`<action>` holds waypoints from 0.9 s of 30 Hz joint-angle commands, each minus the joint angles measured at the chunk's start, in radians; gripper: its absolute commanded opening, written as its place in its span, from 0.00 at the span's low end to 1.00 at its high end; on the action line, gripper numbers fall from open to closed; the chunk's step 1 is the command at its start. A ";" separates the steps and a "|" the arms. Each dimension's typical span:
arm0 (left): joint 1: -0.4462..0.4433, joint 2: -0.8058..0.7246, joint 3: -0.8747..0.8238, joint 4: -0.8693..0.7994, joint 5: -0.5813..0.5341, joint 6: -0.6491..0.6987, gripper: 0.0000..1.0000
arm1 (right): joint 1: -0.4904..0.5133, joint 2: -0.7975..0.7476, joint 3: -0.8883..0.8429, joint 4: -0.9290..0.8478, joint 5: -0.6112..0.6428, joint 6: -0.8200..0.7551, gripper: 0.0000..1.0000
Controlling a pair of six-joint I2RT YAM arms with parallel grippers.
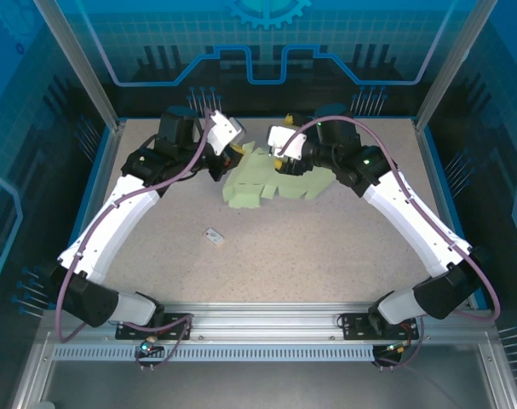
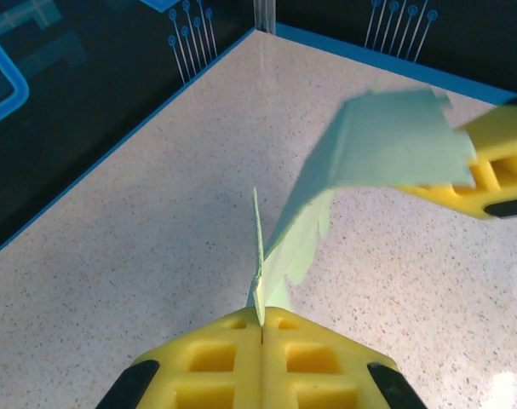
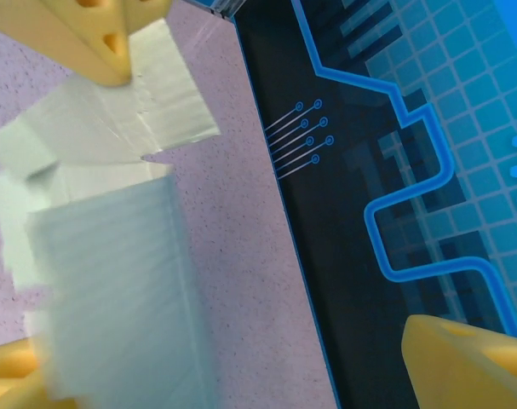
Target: Fold the paper box
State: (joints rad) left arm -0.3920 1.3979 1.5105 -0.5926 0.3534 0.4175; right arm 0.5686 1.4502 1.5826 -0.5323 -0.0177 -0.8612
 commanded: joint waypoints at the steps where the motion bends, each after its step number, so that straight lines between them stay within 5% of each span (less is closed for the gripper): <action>1: -0.026 -0.017 0.043 -0.050 -0.016 0.062 0.00 | 0.005 -0.030 -0.016 -0.026 0.025 -0.069 0.84; 9: -0.053 -0.019 0.048 -0.055 -0.016 0.091 0.00 | 0.005 0.014 -0.007 -0.069 -0.078 -0.030 0.72; 21: -0.054 -0.017 0.044 -0.021 -0.014 0.092 0.07 | -0.050 0.077 0.027 -0.156 -0.246 0.074 0.11; 25: -0.054 -0.040 0.008 0.042 -0.038 0.058 0.27 | -0.104 0.048 0.018 -0.163 -0.377 0.134 0.02; 27: -0.050 -0.074 -0.035 0.108 -0.067 0.027 0.45 | -0.146 0.010 -0.017 -0.133 -0.456 0.175 0.00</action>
State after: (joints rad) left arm -0.4397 1.3872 1.5097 -0.5755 0.3210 0.4850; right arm 0.4751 1.5257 1.5826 -0.6724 -0.3260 -0.7624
